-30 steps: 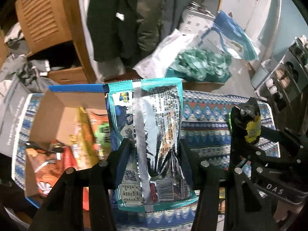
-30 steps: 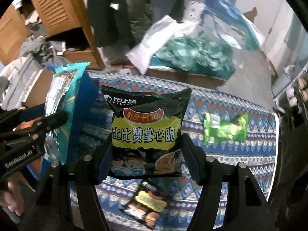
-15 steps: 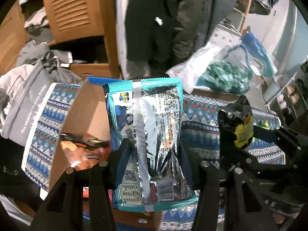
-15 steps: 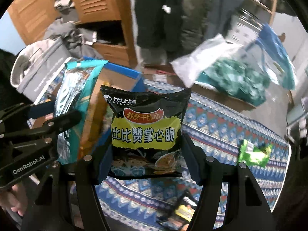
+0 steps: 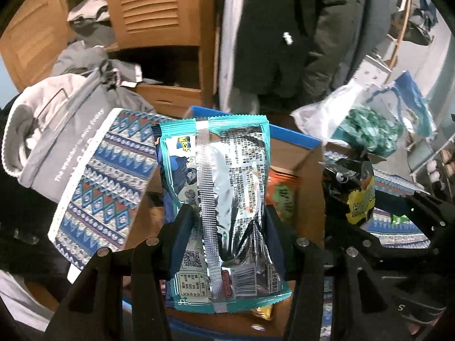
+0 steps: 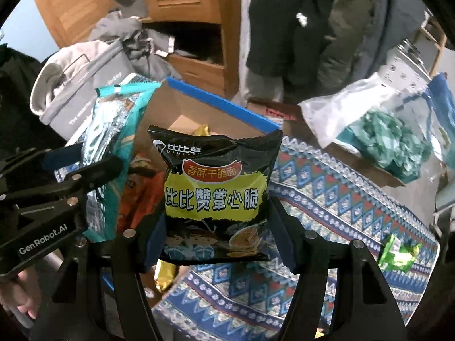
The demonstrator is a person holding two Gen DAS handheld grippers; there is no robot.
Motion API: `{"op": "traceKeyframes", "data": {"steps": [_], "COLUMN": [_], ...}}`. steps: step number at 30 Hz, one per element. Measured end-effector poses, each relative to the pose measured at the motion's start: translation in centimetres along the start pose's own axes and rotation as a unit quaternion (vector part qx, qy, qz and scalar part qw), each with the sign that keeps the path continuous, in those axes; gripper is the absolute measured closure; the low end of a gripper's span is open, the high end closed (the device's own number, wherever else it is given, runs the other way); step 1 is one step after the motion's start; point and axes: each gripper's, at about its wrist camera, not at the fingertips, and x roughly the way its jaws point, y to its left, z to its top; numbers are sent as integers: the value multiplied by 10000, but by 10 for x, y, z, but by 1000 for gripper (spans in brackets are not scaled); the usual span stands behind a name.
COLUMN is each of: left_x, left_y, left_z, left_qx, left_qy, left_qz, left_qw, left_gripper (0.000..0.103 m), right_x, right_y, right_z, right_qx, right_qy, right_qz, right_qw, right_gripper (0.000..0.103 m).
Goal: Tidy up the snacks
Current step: 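Carry both packs over the box and open both tools to drop them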
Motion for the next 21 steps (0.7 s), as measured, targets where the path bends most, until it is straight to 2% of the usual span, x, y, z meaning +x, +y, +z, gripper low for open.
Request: {"op": "traceKeyframes", "data": {"steps": [10, 12, 14, 18, 21], "left_x": [28, 29, 30, 28, 25], "left_y": [32, 32, 32, 30, 27], "left_z": [-7, -7, -7, -4, -2], "left_qx": [-283, -247, -234, -180, -131], "left_qy": [279, 243, 230, 227, 167], "left_qz": [107, 254, 275, 259, 297], "left_qw": [9992, 9991, 9991, 9992, 9993], "left_gripper": [52, 42, 38, 35, 34], "right_x": [24, 26, 27, 25, 22], "right_y": [11, 10, 9, 6, 3], "right_z": [13, 15, 16, 17, 17], "right_qx": [35, 82, 67, 71, 77], "right_qy": [156, 168, 177, 116, 73], "right_qz": [359, 370, 330, 326, 312], "right_qw": [9992, 9991, 9993, 9994, 9995], "right_gripper": [35, 34, 34, 26, 26]}}
